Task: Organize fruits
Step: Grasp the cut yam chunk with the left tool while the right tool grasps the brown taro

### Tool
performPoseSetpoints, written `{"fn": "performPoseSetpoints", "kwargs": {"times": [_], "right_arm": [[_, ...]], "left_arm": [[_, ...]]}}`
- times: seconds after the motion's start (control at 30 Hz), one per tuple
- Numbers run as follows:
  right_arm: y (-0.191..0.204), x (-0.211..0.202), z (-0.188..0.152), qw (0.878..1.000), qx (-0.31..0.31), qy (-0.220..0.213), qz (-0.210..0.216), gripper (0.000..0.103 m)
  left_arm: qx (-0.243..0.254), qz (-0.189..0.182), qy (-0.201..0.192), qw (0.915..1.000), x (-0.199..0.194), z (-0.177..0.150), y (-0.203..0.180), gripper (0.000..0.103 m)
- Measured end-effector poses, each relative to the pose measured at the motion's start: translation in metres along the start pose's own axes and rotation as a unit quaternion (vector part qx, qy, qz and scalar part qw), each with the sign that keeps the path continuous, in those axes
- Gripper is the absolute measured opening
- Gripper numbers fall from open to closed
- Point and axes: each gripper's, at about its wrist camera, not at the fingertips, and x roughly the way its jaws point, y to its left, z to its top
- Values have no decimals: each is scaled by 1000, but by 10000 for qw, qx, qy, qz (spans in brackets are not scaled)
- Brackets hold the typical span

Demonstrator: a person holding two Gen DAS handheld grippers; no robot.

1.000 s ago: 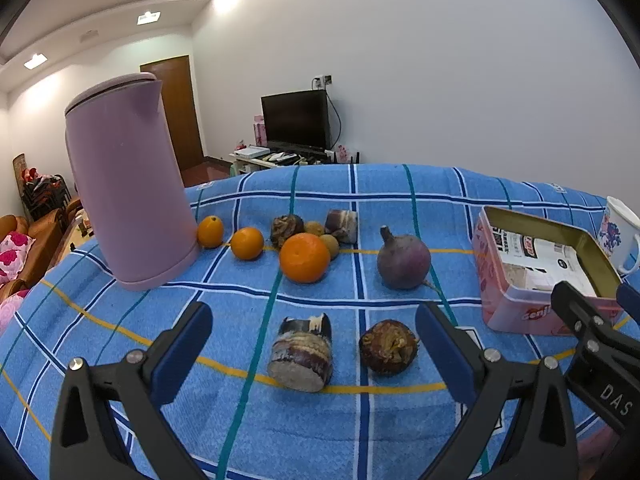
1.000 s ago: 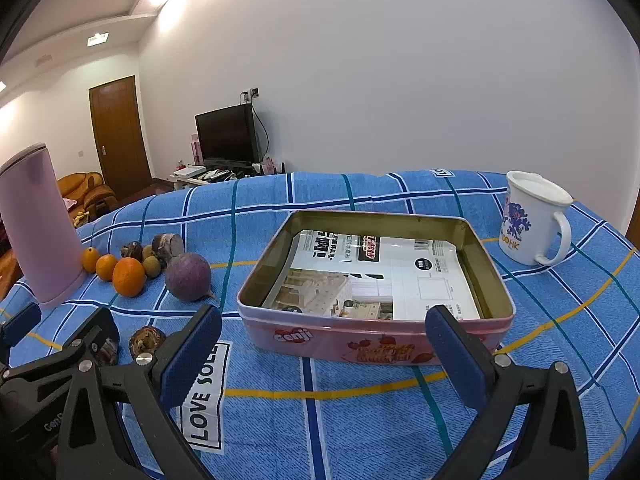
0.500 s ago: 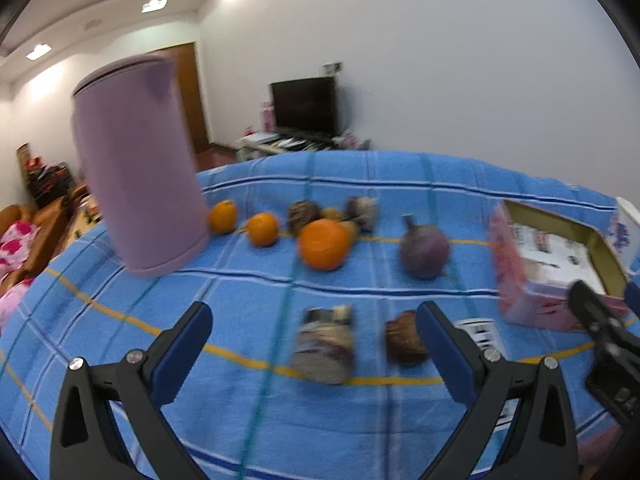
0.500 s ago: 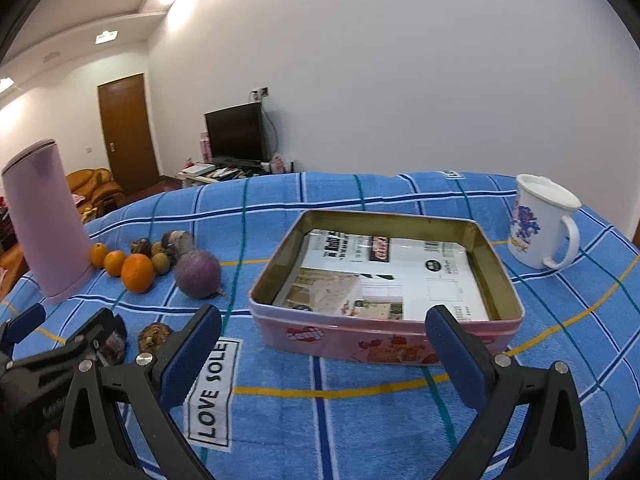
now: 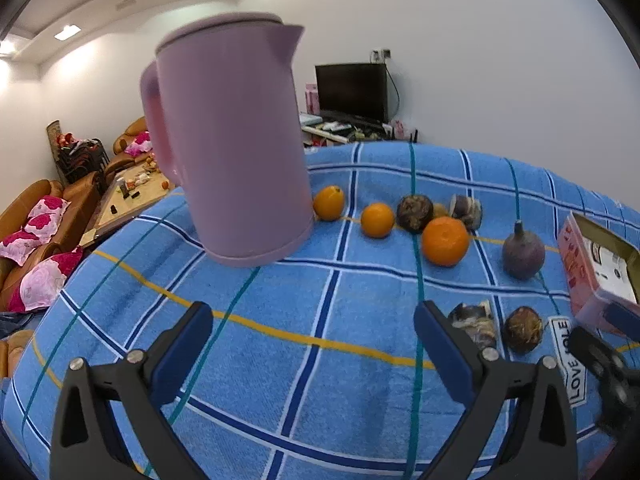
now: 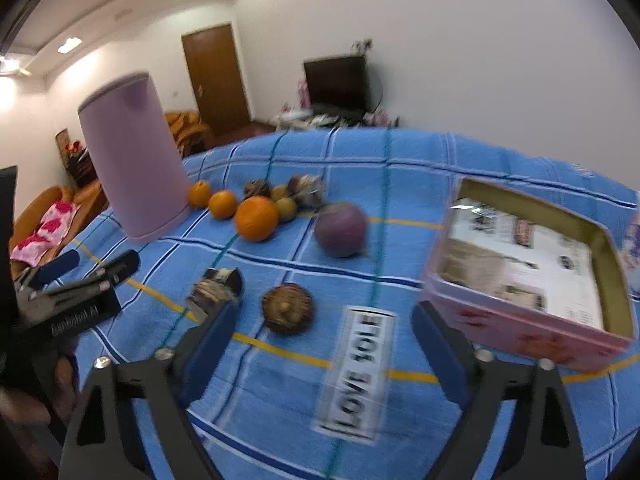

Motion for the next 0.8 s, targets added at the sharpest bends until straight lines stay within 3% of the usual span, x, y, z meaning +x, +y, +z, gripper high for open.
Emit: {"fn": "performPoseSetpoints", "kwargs": {"times": [0.07, 0.3, 0.4, 0.43, 0.53, 0.67, 0.8], "right_arm": [[9, 14, 5, 9997, -145, 184, 17, 73], [25, 55, 4, 9960, -354, 818, 101, 71], [27, 65, 5, 9943, -454, 958, 68, 58], [28, 68, 6, 9942, -499, 955, 28, 51], [29, 68, 5, 9939, -593, 930, 17, 43], [20, 60, 4, 9951, -436, 862, 205, 42], [2, 33, 0, 9986, -234, 450, 129, 42]], "left_arm": [[85, -162, 79, 9998, 1, -3, -1, 99], [187, -467, 159, 9986, 3, -3, -4, 98], [152, -600, 209, 9979, 4, 0, -7, 98], [173, -648, 223, 9975, 4, 0, -9, 96], [253, -668, 253, 9971, 6, 1, -16, 96], [252, -840, 296, 9957, 5, 3, -26, 96], [318, -1115, 445, 9923, 9, 5, -45, 96]]}}
